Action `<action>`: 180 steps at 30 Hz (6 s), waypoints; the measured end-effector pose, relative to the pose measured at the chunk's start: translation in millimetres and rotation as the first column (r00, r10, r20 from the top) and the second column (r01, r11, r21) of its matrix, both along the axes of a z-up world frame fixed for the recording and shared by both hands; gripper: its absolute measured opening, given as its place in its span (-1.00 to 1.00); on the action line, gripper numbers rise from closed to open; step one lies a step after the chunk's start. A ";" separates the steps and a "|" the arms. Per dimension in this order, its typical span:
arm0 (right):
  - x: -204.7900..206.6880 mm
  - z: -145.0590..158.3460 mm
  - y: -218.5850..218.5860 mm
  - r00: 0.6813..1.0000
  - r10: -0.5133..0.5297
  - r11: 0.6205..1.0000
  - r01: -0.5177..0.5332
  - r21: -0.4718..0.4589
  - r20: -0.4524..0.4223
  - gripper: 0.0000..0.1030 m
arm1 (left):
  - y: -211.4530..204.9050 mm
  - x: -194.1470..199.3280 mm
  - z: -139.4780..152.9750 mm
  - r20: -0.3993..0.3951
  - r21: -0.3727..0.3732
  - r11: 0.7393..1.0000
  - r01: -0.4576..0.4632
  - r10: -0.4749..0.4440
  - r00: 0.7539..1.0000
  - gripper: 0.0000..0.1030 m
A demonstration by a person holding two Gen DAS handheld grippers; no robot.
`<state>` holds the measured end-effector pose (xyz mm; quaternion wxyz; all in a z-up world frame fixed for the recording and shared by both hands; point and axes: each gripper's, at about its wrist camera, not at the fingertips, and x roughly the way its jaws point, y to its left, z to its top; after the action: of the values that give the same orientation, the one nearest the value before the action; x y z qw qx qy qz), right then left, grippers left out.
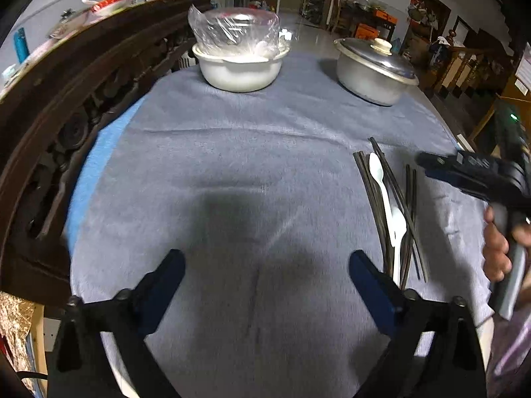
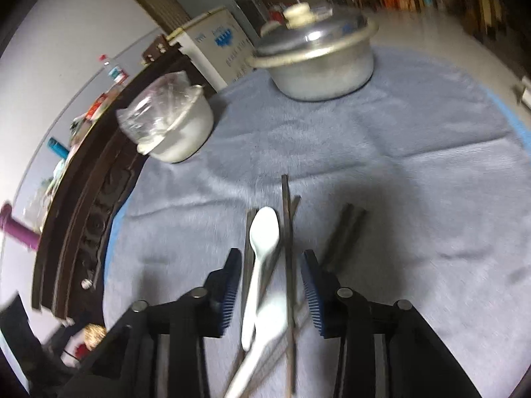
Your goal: Organize utensils
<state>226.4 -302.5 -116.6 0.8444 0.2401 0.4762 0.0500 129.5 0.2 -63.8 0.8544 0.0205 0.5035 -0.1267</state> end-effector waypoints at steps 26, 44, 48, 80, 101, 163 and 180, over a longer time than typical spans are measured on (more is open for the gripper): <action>19.1 -3.1 -18.8 1.000 -0.006 1.000 0.006 -0.013 0.013 -0.86 | -93.7 79.9 -20.6 -0.049 -0.104 0.981 0.162 -0.168 0.985 0.02; -104.2 26.2 -55.0 0.986 -0.076 0.993 0.062 0.099 0.147 -0.86 | -190.3 123.2 -75.6 -0.186 -0.008 0.981 0.194 -0.192 0.964 -0.73; -118.1 38.8 -52.5 0.979 -0.088 0.992 0.070 0.102 0.182 -0.87 | -175.4 119.6 -68.5 -0.164 -0.055 0.981 0.185 -0.191 0.968 -0.93; -40.6 -37.5 -15.5 0.960 -0.119 0.935 0.022 -0.353 -0.255 -0.82 | -179.2 132.4 -70.7 -0.148 -0.001 0.984 0.180 -0.178 0.973 -0.83; -180.9 69.8 -17.7 0.958 -0.170 0.969 0.205 -0.140 0.230 -0.88 | -44.8 -0.7 73.3 0.239 -0.249 0.966 0.064 -0.003 0.971 -0.84; -314.0 130.8 24.0 0.844 -0.262 0.935 0.343 -0.095 0.468 -0.53 | 5.5 -59.5 -7.6 0.042 -0.222 0.965 -0.143 0.156 0.987 -0.24; -296.3 87.4 -2.4 0.882 -0.301 0.938 0.342 -0.053 0.362 -0.53 | -46.7 -6.4 -76.4 -0.239 -0.268 0.945 -0.189 0.125 0.963 -0.25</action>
<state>-69.9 -305.0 -29.2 0.9241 0.2540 0.2749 -0.0766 123.1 -46.5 -140.2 0.7951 -0.1585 0.5705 -0.1313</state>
